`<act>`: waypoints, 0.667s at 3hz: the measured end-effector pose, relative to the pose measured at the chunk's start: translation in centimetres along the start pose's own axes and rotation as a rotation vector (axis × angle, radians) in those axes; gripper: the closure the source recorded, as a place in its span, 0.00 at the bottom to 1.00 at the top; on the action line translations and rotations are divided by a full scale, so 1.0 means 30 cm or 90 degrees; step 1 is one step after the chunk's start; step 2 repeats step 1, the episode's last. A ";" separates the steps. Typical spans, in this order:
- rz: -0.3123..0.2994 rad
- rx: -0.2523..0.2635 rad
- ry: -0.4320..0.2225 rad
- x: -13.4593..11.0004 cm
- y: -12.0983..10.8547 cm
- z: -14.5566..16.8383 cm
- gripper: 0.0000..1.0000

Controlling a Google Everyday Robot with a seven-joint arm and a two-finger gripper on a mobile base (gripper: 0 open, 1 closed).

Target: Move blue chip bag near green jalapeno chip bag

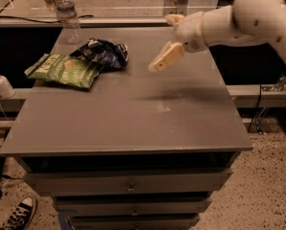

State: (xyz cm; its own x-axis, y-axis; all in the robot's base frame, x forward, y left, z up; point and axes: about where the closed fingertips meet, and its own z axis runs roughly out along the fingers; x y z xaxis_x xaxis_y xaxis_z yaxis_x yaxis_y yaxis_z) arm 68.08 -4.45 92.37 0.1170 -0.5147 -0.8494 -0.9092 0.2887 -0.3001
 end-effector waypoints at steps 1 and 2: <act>0.046 0.098 0.037 0.074 -0.029 -0.270 0.00; 0.046 0.098 0.037 0.074 -0.029 -0.270 0.00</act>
Offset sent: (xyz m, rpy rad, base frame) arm 0.0000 0.0000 0.0000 0.0000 0.0000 0.0000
